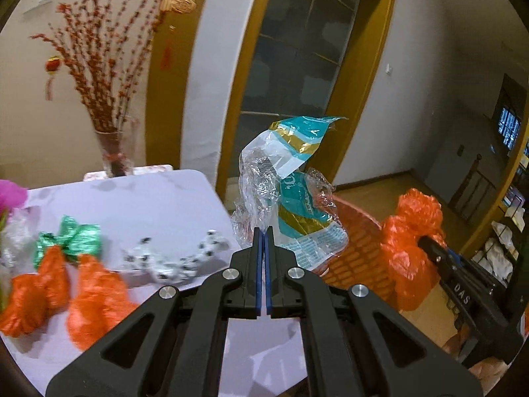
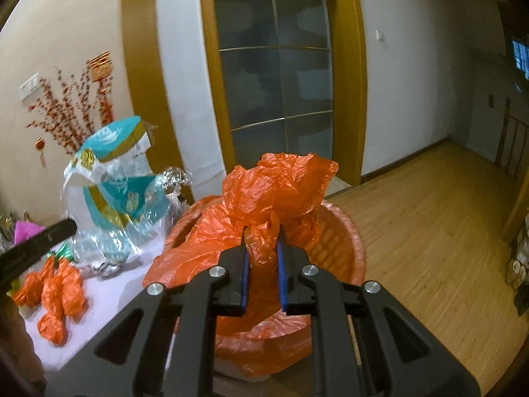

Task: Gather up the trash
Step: 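Carry both items to the orange wastebasket and open both tools to drop them, then grasp another orange bag with the right tool while the left tool grasps the green bag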

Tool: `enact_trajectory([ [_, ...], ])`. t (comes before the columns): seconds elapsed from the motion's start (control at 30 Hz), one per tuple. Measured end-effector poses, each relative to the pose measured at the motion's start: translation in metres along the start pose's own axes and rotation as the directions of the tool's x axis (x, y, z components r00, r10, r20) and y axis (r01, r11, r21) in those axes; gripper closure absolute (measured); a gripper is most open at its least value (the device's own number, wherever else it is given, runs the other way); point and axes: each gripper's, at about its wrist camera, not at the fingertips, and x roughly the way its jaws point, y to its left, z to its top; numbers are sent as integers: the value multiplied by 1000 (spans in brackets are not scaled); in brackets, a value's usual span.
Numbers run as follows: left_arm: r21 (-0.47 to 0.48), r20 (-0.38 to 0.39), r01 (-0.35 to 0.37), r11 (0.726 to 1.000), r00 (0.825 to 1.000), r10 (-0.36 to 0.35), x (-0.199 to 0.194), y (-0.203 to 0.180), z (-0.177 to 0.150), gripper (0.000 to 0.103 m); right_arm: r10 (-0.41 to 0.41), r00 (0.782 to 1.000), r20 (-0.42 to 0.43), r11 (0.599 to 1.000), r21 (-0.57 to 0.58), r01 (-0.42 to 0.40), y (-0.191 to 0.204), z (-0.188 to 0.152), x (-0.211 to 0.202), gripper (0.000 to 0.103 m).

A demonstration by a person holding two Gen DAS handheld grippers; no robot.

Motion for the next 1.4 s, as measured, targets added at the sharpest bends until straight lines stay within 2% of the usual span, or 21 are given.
enact_trajectory([
  [0.4, 22, -64, 48, 999, 997, -47, 39, -26, -5, 102, -13, 1000, -2, 1000, 22, 13, -20, 7, 29, 87],
  [0.6, 9, -124, 72, 997, 990, -71, 59, -30, -9, 102, 1, 1000, -8, 999, 47, 0, -31, 7, 40, 68],
  [0.73, 13, -149, 72, 997, 986, -69, 65, -26, -12, 90, -11, 1000, -6, 998, 56, 12, -37, 5, 39, 62],
  [0.77, 15, -151, 72, 997, 986, -69, 64, -24, -13, 87, -16, 1000, -4, 998, 59, 16, -39, 3, 37, 61],
  [0.83, 20, -147, 68, 998, 987, -64, 63, -24, -14, 72, -30, 1000, 0, 998, 62, 30, -42, 0, 33, 60],
  [0.9, 25, -143, 71, 997, 987, -67, 61, -24, -15, 70, -45, 999, -2, 997, 65, 45, -44, -4, 29, 59],
  [1.1, 42, -128, 63, 997, 990, -57, 50, -22, -15, 69, -72, 997, 4, 997, 34, 72, -37, -8, 18, 57],
  [1.23, 41, -108, 29, 999, 994, -25, 30, -10, -18, 69, -35, 999, 10, 999, 14, 35, -26, -14, 4, 57],
  [1.4, 34, -65, -52, 998, 996, 55, -4, 17, -24, 67, 30, 999, -10, 999, -14, -30, -1, -24, -12, 55],
])
